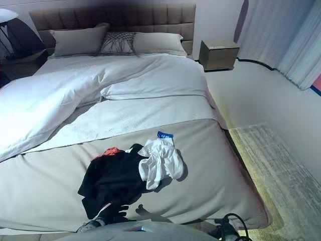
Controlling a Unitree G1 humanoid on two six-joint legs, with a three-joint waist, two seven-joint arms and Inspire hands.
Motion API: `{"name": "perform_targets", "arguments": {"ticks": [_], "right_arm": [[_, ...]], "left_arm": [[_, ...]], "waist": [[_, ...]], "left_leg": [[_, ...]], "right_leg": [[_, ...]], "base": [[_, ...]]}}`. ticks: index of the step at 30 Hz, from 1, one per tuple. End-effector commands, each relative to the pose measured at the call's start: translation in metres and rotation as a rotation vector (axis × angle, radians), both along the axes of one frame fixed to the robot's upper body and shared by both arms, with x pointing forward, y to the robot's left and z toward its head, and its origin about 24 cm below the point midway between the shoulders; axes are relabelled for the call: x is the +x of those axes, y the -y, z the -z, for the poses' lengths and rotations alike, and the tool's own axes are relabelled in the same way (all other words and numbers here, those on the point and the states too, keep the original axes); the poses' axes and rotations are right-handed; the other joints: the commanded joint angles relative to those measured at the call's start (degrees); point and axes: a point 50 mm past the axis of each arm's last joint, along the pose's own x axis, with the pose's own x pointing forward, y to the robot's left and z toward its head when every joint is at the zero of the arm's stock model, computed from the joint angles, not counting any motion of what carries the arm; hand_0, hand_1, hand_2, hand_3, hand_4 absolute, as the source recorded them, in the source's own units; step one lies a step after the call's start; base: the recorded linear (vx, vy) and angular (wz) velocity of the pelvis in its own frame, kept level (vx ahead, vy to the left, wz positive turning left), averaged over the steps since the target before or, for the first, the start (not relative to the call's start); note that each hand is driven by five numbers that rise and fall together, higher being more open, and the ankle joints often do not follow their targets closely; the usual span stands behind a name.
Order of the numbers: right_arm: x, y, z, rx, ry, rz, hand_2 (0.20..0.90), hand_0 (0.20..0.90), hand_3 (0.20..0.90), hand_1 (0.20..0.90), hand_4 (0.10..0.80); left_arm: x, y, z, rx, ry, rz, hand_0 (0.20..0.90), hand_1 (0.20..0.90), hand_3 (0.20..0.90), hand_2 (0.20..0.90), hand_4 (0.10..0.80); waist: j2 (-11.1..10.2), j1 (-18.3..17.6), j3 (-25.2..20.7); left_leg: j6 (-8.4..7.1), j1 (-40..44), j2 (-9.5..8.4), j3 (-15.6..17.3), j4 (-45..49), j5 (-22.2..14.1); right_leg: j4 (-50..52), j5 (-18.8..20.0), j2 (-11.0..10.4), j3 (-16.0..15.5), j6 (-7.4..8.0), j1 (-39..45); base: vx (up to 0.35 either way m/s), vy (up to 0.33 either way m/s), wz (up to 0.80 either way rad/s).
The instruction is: Pick up the clothes from the bed and place them into the basket
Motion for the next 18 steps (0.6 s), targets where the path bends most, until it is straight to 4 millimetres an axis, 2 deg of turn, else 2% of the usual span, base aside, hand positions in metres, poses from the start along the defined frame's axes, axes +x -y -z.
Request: {"name": "perform_targets", "arguments": {"ticks": [1, 4, 9, 10, 11, 12, 13, 14, 16, 18], "right_arm": [[0.026, -0.008, -0.003, -0.008, 0.07, -0.091, 0.9, 0.9, 0.9, 0.9, 0.8], [0.037, -0.012, -0.006, -0.027, 0.15, -0.179, 0.9, 0.9, 0.9, 0.9, 0.8], [0.075, -0.03, -0.022, -0.02, 0.374, -0.461, 0.9, 0.9, 0.9, 0.9, 0.8], [0.077, -0.032, -0.023, -0.02, 0.389, -0.482, 0.9, 0.9, 0.9, 0.9, 0.8], [0.095, -0.041, -0.033, -0.017, 0.478, -0.592, 0.9, 0.9, 0.9, 0.9, 0.8], [0.096, -0.041, -0.034, -0.015, 0.485, -0.594, 0.9, 0.9, 0.9, 0.9, 0.8], [0.115, -0.051, -0.045, -0.013, 0.561, -0.692, 0.9, 0.9, 0.9, 0.9, 0.8], [0.117, -0.052, -0.047, -0.014, 0.578, -0.713, 0.9, 0.9, 0.9, 0.9, 0.8], [0.137, -0.062, -0.063, -0.013, 0.671, -0.804, 0.9, 0.9, 0.9, 0.9, 0.8], [0.148, -0.067, -0.072, -0.006, 0.727, -0.842, 0.9, 0.9, 0.9, 0.9, 0.8]], "left_arm": [[0.028, 0.012, -0.006, -0.062, 0.088, -0.006, 0.9, 0.9, 0.9, 0.9, 0.8], [0.025, 0.012, -0.004, -0.047, 0.058, -0.009, 0.9, 0.9, 0.9, 0.9, 0.8], [0.026, 0.011, -0.006, -0.05, 0.082, 0.008, 0.9, 0.9, 0.9, 0.9, 0.8], [0.026, 0.011, -0.006, -0.05, 0.083, 0.008, 0.9, 0.9, 0.9, 0.9, 0.8], [0.028, 0.01, -0.007, -0.042, 0.09, 0.018, 0.9, 0.9, 0.9, 0.9, 0.8], [0.028, 0.01, -0.007, -0.042, 0.09, 0.018, 0.9, 0.9, 0.9, 0.9, 0.8], [0.029, 0.009, -0.007, -0.034, 0.088, 0.019, 0.9, 0.9, 0.9, 0.9, 0.8], [0.029, 0.008, -0.007, -0.033, 0.088, 0.019, 0.9, 0.9, 0.9, 0.9, 0.8], [0.028, 0.006, -0.008, -0.019, 0.088, 0.024, 0.9, 0.9, 0.9, 0.9, 0.8], [0.027, 0.004, -0.008, -0.011, 0.089, 0.024, 0.9, 0.9, 0.9, 0.9, 0.8]], "waist": [[-0.55, 1.76, 1.81], [-0.77, 1.83, 1.89], [-1.32, 2.51, 2.0], [-1.35, 2.56, 2.01], [-1.54, 3.1, 2.15], [-1.56, 3.14, 2.16], [-1.78, 3.85, 2.42], [-1.81, 3.95, 2.47], [-2.04, 5.04, 2.96], [-2.16, 5.81, 3.26]], "left_leg": [[1.89, 2.24, -2.82, 0.89, 0.36, -6.64], [1.94, 2.26, -2.82, 0.81, 0.36, -6.73], [1.81, 1.87, -2.81, 0.33, 0.36, -6.68], [1.81, 1.86, -2.81, 0.3, 0.36, -6.68], [1.75, 1.62, -2.83, 0.05, 0.36, -6.59], [1.74, 1.59, -2.83, 0.01, 0.36, -6.57], [1.65, 1.18, -2.83, -0.25, 0.36, -6.37], [1.64, 1.11, -2.83, -0.3, 0.36, -6.34], [1.55, 0.74, -2.79, -0.54, 0.36, -6.16], [1.45, 0.4, -2.78, -0.83, 0.36, -5.96]], "right_leg": [[3.96, 1.6, -1.83, -1.45, 2.75, -2.38], [3.99, 1.56, -1.79, -1.44, 2.74, -2.37], [3.78, 1.69, -1.87, -1.76, 2.86, -2.45], [3.78, 1.68, -1.87, -1.79, 2.86, -2.45], [3.8, 1.72, -1.98, -2.1, 2.96, -2.58], [3.83, 1.72, -1.99, -2.15, 2.98, -2.6], [3.88, 1.71, -2.06, -2.55, 2.97, -2.89], [3.88, 1.7, -2.08, -2.63, 2.97, -2.92], [3.82, 1.78, -2.19, -3.42, 2.95, -3.05], [3.91, 1.67, -2.26, -4.06, 2.89, -3.09]], "base": [[0.0, 0.0, 0.0], [0.0, 0.0, 0.0], [0.002, -0.006, 0.02], [0.007, -0.017, 0.09], [0.005, -0.013, 0.09], [-0.002, -0.025, 0.07], [0.0, 0.0, 0.0], [-0.006, -0.025, 0.05], [0.012, -0.02, 0.12], [0.051, -0.016, 0.22]]}}
